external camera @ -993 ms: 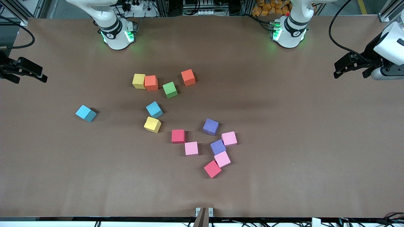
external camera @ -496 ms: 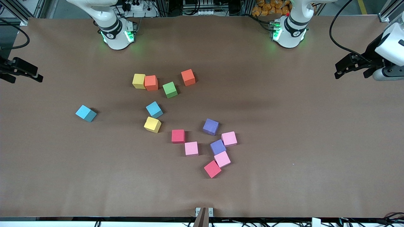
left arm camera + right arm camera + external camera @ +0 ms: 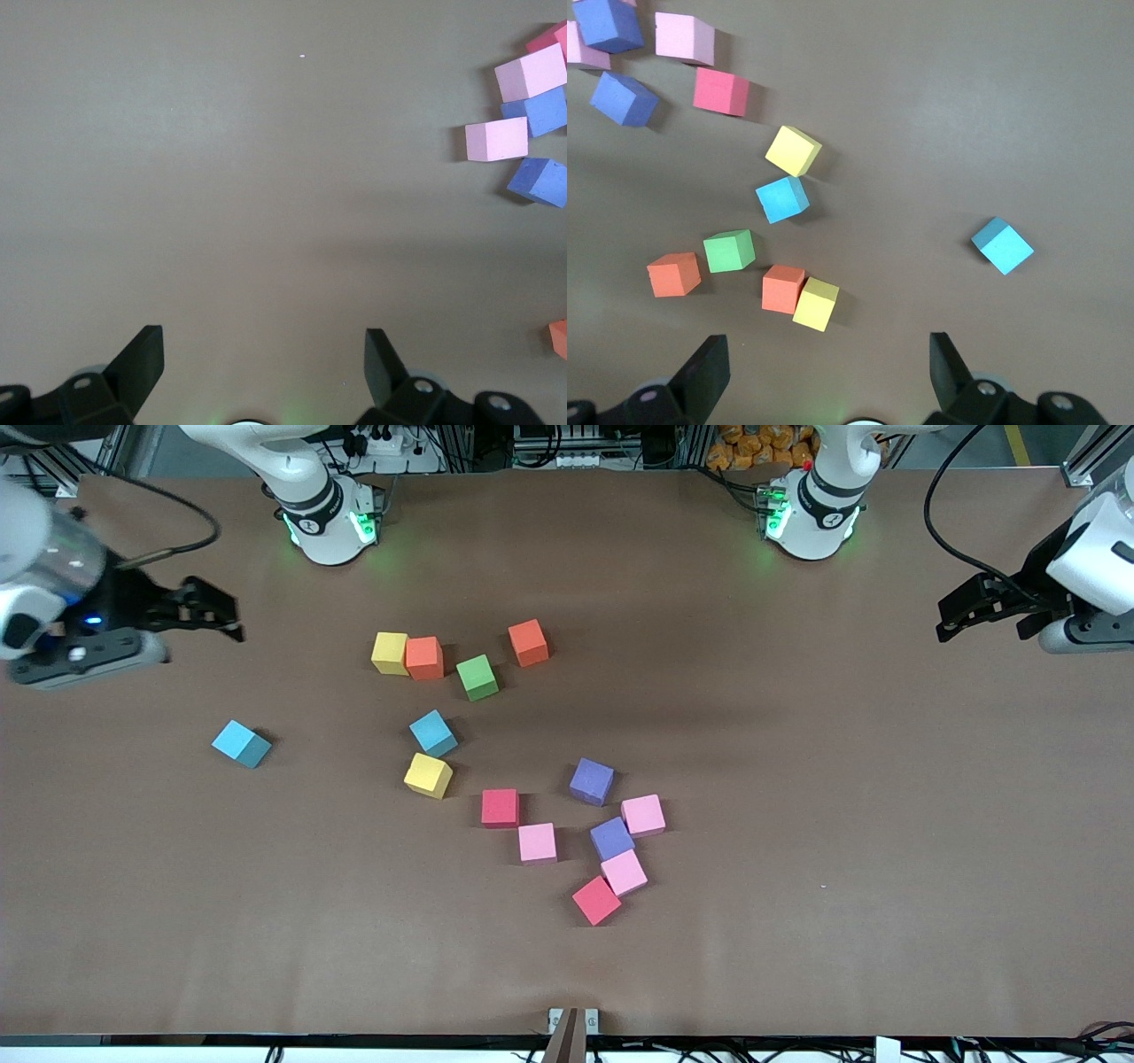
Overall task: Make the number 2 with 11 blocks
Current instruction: 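Move the right gripper to the green cube while the left gripper advances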
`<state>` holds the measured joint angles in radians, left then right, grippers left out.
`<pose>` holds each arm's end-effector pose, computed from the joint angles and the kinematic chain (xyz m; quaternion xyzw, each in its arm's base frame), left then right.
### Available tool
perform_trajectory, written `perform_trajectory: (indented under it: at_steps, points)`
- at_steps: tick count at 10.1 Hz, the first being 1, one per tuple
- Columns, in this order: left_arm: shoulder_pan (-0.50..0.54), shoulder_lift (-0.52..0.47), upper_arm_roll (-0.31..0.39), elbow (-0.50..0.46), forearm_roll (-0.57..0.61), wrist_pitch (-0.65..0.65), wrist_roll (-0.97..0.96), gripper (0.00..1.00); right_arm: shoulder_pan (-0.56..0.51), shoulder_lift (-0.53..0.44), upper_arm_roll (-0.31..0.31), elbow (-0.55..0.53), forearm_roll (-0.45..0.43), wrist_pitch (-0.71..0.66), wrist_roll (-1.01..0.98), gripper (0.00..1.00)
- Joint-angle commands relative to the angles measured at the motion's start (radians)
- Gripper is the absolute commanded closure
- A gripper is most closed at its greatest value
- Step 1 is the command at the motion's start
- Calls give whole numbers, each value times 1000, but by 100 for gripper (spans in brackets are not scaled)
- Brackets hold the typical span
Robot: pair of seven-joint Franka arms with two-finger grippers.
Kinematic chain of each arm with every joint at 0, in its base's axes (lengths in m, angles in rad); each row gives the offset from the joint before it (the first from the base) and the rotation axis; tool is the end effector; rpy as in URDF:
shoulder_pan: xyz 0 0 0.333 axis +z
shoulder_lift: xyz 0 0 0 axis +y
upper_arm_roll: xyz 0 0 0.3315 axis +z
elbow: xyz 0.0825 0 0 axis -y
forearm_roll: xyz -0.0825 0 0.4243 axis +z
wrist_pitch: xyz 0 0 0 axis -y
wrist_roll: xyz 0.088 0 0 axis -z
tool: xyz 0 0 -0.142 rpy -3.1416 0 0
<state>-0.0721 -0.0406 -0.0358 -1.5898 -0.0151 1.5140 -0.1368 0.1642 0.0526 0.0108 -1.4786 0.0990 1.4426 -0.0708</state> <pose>0.5707 -0.0644 0.6142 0.9997 0.0142 -0.0183 0.0046 0.5839 0.1183 0.6105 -0.9897 -0.1264 0.0468 0.0472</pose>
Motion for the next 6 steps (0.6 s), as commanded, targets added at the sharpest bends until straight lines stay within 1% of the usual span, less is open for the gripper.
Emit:
perform_trajectory:
  at_steps: [1, 2, 3, 4, 5, 6]
  points:
    - [8, 46, -4, 17, 17, -24, 17, 0, -8, 10, -3, -18, -24, 33, -6, 0]
    - [-3, 47, -7, 20, 20, -26, 8, 0, 4, 109, -2, -29, -9, 60, -14, 0]
    - [-8, 56, -9, 22, 18, -21, 14, 0, 44, 177, 0, -48, -19, 73, -6, 0]
    - [-9, 77, -19, 21, 1, -20, 19, 0, 84, 187, -3, -45, -72, 78, 12, 0]
    - [-12, 94, -29, 16, -47, -20, 26, 0, 95, 203, -2, -67, -74, 114, 12, 0]
    - [-27, 106, -51, 10, -74, -21, 35, 0, 116, 194, 0, -110, -74, 142, 14, 0]
